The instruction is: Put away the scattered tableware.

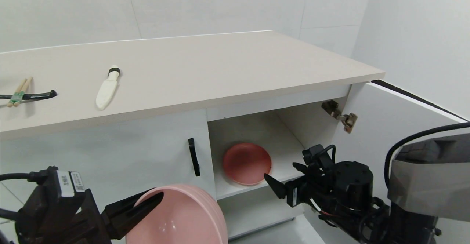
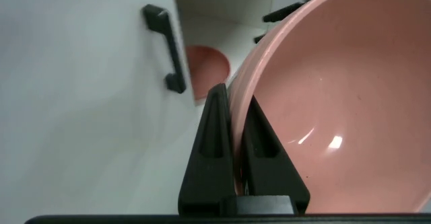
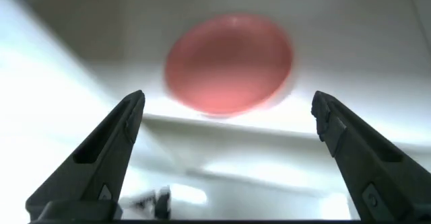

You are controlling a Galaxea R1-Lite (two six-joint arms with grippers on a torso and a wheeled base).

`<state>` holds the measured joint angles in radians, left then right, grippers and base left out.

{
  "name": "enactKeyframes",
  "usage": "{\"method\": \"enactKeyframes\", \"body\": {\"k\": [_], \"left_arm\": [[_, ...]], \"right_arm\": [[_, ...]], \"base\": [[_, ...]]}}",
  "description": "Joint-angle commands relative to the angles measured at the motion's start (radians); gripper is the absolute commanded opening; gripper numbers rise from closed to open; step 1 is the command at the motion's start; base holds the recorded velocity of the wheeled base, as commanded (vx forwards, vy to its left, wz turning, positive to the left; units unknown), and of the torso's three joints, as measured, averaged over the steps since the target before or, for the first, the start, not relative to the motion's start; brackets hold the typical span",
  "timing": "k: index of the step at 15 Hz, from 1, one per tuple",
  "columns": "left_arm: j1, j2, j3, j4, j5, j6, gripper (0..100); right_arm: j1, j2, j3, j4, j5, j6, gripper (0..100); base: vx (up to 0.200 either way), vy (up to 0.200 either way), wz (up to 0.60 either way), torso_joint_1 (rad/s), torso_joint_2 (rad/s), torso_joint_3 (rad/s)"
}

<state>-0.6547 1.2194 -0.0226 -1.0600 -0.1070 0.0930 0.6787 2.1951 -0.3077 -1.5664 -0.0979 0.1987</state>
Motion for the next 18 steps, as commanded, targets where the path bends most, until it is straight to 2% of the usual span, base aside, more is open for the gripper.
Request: {"method": "enactKeyframes", "body": {"k": [1, 4, 6, 8, 10, 11, 12, 14, 16, 17, 18], "left_arm": [[0.0, -0.004, 0.004, 0.0, 0.0, 0.004, 0], [-0.014, 0.011, 0.023, 0.008, 0.001, 0.082, 0], [-0.052, 0.052, -0.002, 0.0, 0.001, 0.085, 0], [-0.068, 0.143, -0.077, -0.003, 0.001, 0.093, 0], [-0.071, 0.218, -0.105, -0.006, 0.001, 0.14, 0], [-0.109, 0.293, -0.105, -0.029, 0.003, 0.186, 0], [-0.146, 0.344, -0.108, -0.074, 0.003, 0.191, 0], [-0.184, 0.434, -0.119, -0.201, 0.02, 0.192, 0], [-0.21, 0.591, -0.111, -0.431, 0.159, 0.212, 0], [-0.214, 0.64, -0.099, -0.509, 0.196, 0.221, 0], [-0.229, 0.675, -0.079, -0.511, 0.234, 0.232, 0]], "right_arm": [[0.07, -0.13, 0.078, -0.004, -0.033, -0.002, 100], [0.14, -0.153, 0.16, -0.004, -0.039, -0.018, 100], [0.127, -0.152, 0.162, -0.004, -0.039, -0.07, 100], [0.122, -0.153, 0.18, -0.004, -0.039, -0.088, 100], [0.119, -0.178, 0.176, -0.004, -0.039, -0.088, 100], [0.113, -0.195, 0.173, -0.004, -0.039, -0.088, 100], [0.102, -0.196, 0.174, -0.004, -0.039, -0.088, 100], [0.102, -0.201, 0.176, -0.004, -0.039, -0.088, 100], [0.102, -0.209, 0.183, -0.004, -0.039, -0.097, 100], [0.097, -0.213, 0.182, -0.004, -0.039, -0.099, 100], [0.09, -0.229, 0.182, -0.004, -0.039, -0.102, 100]], "base": [[0.2, 0.0, 0.0, 0.002, 0.0, 0.002], [0.0, 0.0, 0.0, 0.0, 0.0, 0.0], [0.0, 0.0, 0.0, 0.0, 0.0, 0.0], [0.0, 0.0, 0.0, 0.0, 0.0, 0.0], [0.0, 0.0, 0.0, 0.0, 0.0, 0.0], [0.0, 0.0, 0.0, 0.0, 0.0, 0.0], [0.0, 0.0, 0.0, 0.0, 0.0, 0.0], [0.0, 0.0, 0.0, 0.0, 0.0, 0.0], [0.0, 0.0, 0.0, 0.0, 0.0, 0.0], [0.0, 0.0, 0.0, 0.0, 0.0, 0.0], [0.0, 0.0, 0.0, 0.0, 0.0, 0.0]]}}
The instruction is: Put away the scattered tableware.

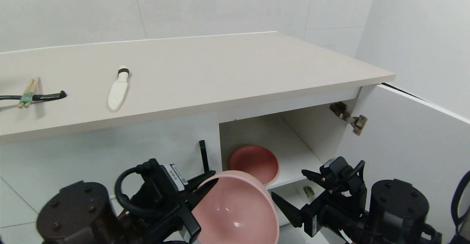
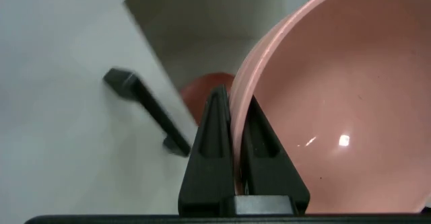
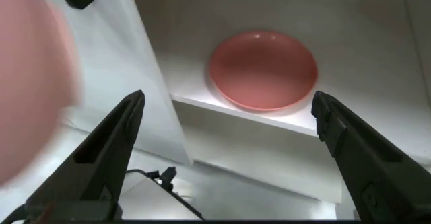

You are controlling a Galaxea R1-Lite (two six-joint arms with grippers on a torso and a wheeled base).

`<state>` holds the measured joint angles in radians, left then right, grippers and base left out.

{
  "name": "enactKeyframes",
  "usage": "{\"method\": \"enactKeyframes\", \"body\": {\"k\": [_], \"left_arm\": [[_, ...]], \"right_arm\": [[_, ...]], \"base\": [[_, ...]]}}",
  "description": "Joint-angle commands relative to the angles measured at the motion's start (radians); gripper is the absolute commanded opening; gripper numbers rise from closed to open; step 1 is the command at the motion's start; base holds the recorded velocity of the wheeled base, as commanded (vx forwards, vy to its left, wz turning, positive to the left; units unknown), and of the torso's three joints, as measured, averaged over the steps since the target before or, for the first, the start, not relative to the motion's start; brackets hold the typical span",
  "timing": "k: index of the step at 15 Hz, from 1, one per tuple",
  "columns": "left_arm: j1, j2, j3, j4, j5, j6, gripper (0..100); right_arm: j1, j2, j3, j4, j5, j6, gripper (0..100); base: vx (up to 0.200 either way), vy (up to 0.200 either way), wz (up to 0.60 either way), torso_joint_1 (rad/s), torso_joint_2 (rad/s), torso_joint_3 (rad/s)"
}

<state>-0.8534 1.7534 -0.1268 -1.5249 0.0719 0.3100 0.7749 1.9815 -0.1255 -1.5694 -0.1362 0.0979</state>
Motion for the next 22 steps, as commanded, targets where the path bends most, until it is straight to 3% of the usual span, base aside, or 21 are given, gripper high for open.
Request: {"method": "enactKeyframes", "body": {"k": [1, 4, 7, 10, 13, 16, 22], "left_arm": [[-0.046, 0.113, 0.041, -0.046, 0.057, 0.014, 0], [-0.042, 0.04, 0.049, -0.046, 0.066, 0.023, 0], [-0.053, 0.054, 0.036, -0.046, 0.163, 0.043, 0], [-0.084, 0.126, -0.024, -0.046, 0.209, 0.067, 0], [-0.118, 0.218, -0.142, -0.046, 0.223, 0.1, 0], [-0.131, 0.29, -0.255, -0.046, 0.262, 0.101, 0], [-0.131, 0.348, -0.336, -0.046, 0.296, 0.101, 0]], "right_arm": [[-0.013, -0.027, 0.001, -0.001, 0.0, -0.001, 100], [-0.049, -0.05, 0.001, -0.001, 0.0, -0.018, 100], [-0.052, -0.081, 0.015, -0.001, 0.0, -0.044, 100], [-0.052, -0.108, 0.018, -0.001, 0.0, -0.06, 100], [-0.051, -0.164, 0.033, -0.001, 0.0, -0.073, 100], [-0.083, -0.217, 0.04, -0.001, 0.0, -0.13, 100], [-0.08, -0.265, 0.049, -0.001, 0.0, -0.133, 100]], "base": [[0.0, 0.0, 0.0, 0.0, 0.0, 0.0], [0.0, 0.0, 0.0, 0.0, 0.0, 0.0], [0.0, 0.0, 0.0, 0.0, 0.0, 0.0], [0.0, 0.0, 0.0, 0.0, 0.0, 0.0], [0.0, 0.0, 0.0, 0.0, 0.0, 0.0], [0.0, 0.0, 0.0, 0.0, 0.0, 0.0], [0.0, 0.0, 0.0, 0.0, 0.0, 0.0]]}}
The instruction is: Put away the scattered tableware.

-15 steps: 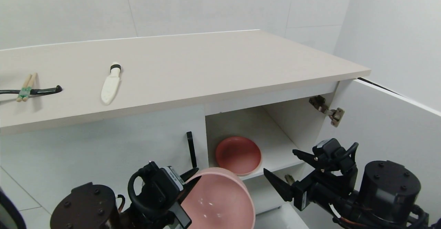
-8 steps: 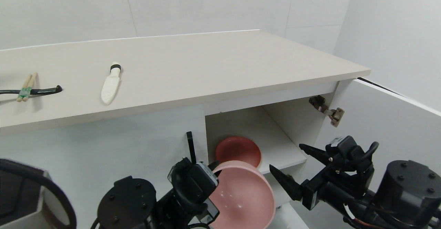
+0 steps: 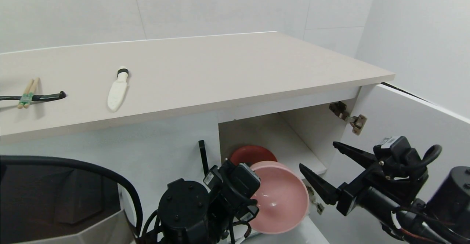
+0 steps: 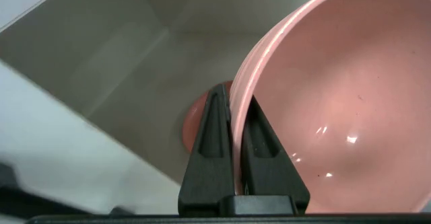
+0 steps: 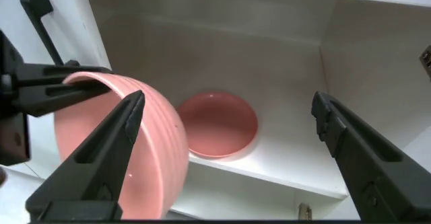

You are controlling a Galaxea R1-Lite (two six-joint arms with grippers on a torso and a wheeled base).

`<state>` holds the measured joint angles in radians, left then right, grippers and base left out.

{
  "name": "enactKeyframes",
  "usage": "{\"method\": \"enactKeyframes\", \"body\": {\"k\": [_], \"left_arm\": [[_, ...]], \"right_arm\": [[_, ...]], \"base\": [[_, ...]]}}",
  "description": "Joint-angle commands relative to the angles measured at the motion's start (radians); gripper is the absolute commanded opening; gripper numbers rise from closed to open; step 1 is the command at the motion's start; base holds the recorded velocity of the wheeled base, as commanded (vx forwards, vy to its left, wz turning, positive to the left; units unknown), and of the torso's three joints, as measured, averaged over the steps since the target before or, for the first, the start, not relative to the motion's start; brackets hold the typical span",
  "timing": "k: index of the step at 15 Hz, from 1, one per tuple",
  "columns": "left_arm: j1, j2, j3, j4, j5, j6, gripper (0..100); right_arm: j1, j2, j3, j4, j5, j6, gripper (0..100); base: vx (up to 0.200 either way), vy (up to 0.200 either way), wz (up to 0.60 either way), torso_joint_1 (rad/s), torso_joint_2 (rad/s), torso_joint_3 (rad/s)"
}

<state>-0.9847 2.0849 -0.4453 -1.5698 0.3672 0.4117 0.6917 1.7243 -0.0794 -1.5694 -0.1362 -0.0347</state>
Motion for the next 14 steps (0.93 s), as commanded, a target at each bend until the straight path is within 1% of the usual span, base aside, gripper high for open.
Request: {"method": "enactKeyframes", "body": {"k": [1, 3, 4, 5, 8, 11, 14], "left_arm": [[0.0, 0.017, -0.03, -0.001, 0.007, -0.001, 0], [0.0, 0.023, -0.084, -0.001, 0.036, -0.01, 0], [0.0, 0.023, -0.087, -0.001, 0.038, -0.011, 0], [0.0, 0.023, -0.108, -0.001, 0.039, -0.022, 0], [0.0, 0.02, -0.161, -0.001, 0.042, -0.071, 0], [0.004, 0.009, -0.168, -0.001, 0.041, -0.105, 0], [0.018, 0.007, -0.165, -0.001, 0.041, -0.105, 0]], "right_arm": [[0.005, 0.005, 0.004, -0.001, 0.0, -0.001, 100], [0.005, 0.08, -0.002, -0.001, 0.0, -0.001, 100], [0.003, 0.086, -0.003, -0.001, -0.002, -0.001, 100], [-0.004, 0.127, -0.016, -0.001, -0.002, 0.001, 100], [-0.026, 0.149, -0.033, -0.001, -0.002, 0.002, 100], [-0.072, 0.149, -0.045, -0.001, -0.002, 0.002, 100], [-0.074, 0.14, -0.045, -0.001, -0.002, 0.001, 100]], "base": [[0.0, 0.0, 0.0, 0.0, 0.0, 0.0], [0.0, 0.0, 0.0, 0.0, 0.0, 0.0], [0.0, 0.0, 0.0, 0.0, 0.0, 0.0], [0.0, 0.0, 0.0, 0.0, 0.0, 0.0], [0.0, 0.0, 0.0, 0.0, 0.0, 0.0], [0.0, 0.0, 0.0, 0.0, 0.0, 0.0], [0.0, 0.0, 0.0, 0.0, 0.0, 0.0]]}}
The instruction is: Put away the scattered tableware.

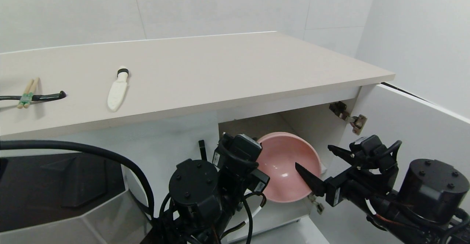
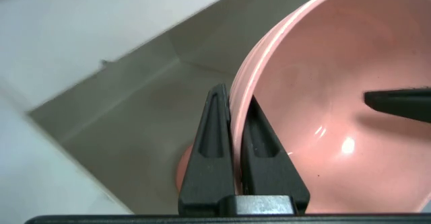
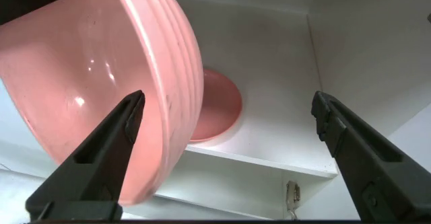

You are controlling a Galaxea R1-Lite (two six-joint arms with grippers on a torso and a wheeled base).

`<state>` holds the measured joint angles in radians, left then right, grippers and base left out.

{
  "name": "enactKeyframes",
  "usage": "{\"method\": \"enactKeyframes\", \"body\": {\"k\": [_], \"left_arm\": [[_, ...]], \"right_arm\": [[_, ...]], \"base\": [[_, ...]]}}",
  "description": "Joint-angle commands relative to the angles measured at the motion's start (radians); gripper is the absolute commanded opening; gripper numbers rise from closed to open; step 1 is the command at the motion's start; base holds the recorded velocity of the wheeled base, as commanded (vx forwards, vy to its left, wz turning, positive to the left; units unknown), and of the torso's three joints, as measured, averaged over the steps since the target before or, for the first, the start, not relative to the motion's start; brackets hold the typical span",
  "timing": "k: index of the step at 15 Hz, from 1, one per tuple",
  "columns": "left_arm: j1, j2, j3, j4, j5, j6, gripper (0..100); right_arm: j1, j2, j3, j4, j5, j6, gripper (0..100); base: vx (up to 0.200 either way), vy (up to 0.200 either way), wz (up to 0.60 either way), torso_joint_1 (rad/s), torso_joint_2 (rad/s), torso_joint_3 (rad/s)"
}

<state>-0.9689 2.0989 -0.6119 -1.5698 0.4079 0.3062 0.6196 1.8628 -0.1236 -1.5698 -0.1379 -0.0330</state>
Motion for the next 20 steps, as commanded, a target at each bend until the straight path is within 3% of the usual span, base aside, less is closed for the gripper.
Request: {"method": "enactKeyframes", "body": {"k": [1, 11, 12, 17, 18, 20], "left_arm": [[0.003, -0.004, 0.001, -0.001, 0.0, 0.001, 0], [-0.007, 0.043, -0.005, -0.001, -0.001, 0.001, 0], [-0.002, 0.041, -0.006, -0.001, 0.0, 0.001, 0], [-0.002, 0.047, -0.005, -0.001, -0.001, -0.001, 0], [-0.008, 0.047, -0.005, -0.001, -0.003, -0.001, 100], [-0.033, 0.049, -0.003, -0.001, -0.003, -0.001, 100]], "right_arm": [[0.0, -0.001, -0.001, -0.001, 0.0, -0.001, 100], [0.032, 0.064, -0.004, -0.001, -0.002, 0.002, 100], [0.032, 0.065, -0.008, -0.001, -0.002, 0.002, 0], [0.046, 0.065, -0.007, -0.001, -0.005, 0.002, 0], [0.057, 0.065, -0.007, -0.001, -0.005, 0.002, 0], [0.058, 0.075, -0.007, -0.001, -0.005, 0.002, 0]], "base": [[0.0, 0.0, 0.0, 0.0, 0.0, 0.0], [0.0, 0.0, 0.0, 0.0, 0.0, 0.0], [0.0, 0.0, 0.0, 0.0, 0.0, 0.0], [0.0, 0.0, 0.0, 0.0, 0.0, 0.0], [0.0, 0.0, 0.0, 0.0, 0.0, 0.0], [0.0, 0.0, 0.0, 0.0, 0.0, 0.0]]}}
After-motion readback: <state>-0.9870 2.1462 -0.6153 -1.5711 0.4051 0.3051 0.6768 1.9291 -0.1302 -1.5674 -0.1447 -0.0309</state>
